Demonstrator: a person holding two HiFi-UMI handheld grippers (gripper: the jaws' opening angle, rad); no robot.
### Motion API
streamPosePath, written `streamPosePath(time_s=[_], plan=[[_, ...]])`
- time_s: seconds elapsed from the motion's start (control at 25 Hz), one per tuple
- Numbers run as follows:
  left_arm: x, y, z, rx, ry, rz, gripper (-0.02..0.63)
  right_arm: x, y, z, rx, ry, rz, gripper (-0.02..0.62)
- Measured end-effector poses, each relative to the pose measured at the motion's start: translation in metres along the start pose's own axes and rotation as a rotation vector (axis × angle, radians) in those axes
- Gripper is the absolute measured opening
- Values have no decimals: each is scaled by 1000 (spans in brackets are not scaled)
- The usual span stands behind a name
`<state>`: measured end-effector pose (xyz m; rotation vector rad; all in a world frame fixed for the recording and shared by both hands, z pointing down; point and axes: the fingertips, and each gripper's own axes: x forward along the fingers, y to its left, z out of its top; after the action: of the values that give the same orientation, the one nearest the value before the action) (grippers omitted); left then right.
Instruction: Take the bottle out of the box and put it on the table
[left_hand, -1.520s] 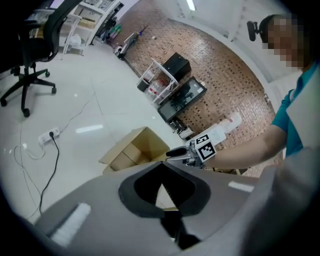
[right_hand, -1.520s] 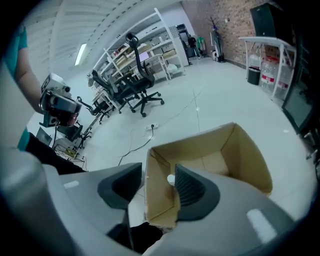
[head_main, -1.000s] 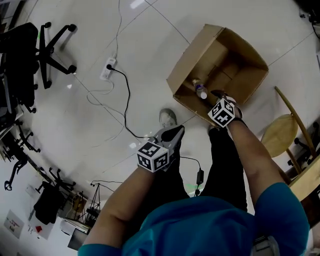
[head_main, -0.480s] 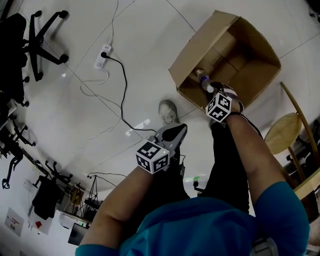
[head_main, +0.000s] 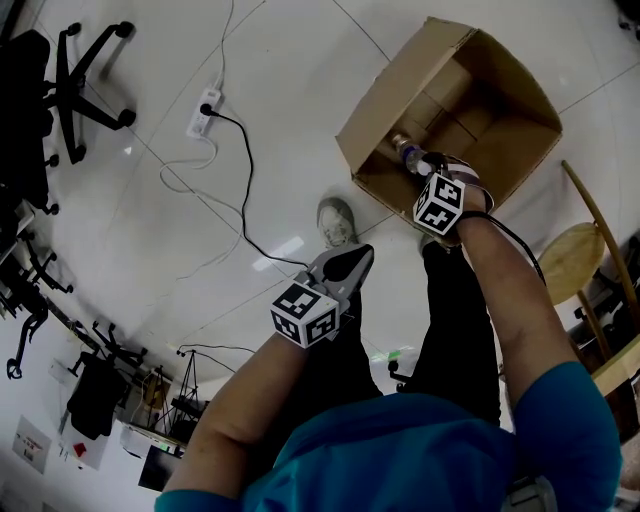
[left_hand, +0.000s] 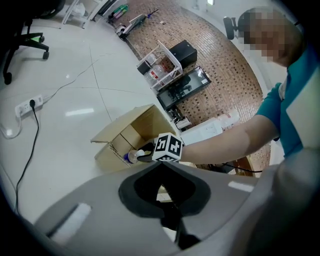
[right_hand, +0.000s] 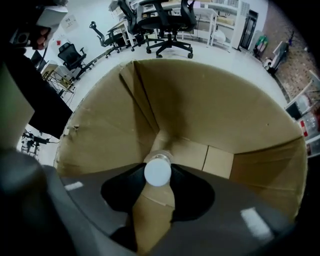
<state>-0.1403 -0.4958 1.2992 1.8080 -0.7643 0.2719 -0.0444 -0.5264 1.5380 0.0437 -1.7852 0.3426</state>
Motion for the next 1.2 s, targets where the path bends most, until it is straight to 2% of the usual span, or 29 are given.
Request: streamPosePath(time_s=[0.2,0.32,0.52,0.68,0.8,0.96,1.08,1.2], plan=[[-18,-34,30,8,-26,14,0,-63,13,12,35,-19,30,149],[-27,-71,70,52,-74,10,0,-129,7,24,41,-47,19,149],[-72,-211,161,153,-173,-23,0,-325,6,45,8,-70,-29,149],[-130,-304,196,217,-253,-43,0,-456,33,64,-37,-85,-79,149],[-184,-355,201,226,-314,-52,0,-537,68,77,-62,-86,-104,149],[-226,-411,188,231,-370,-70,0,-623,104,70,-86,-108,-127,149],[-257,-450,161,258,-376,-69,0,-682,138,59,-95,-134,-139,149],[-277,-486,140,299,-370,-30,0,-731,171,39,-117,-156,-149,149]])
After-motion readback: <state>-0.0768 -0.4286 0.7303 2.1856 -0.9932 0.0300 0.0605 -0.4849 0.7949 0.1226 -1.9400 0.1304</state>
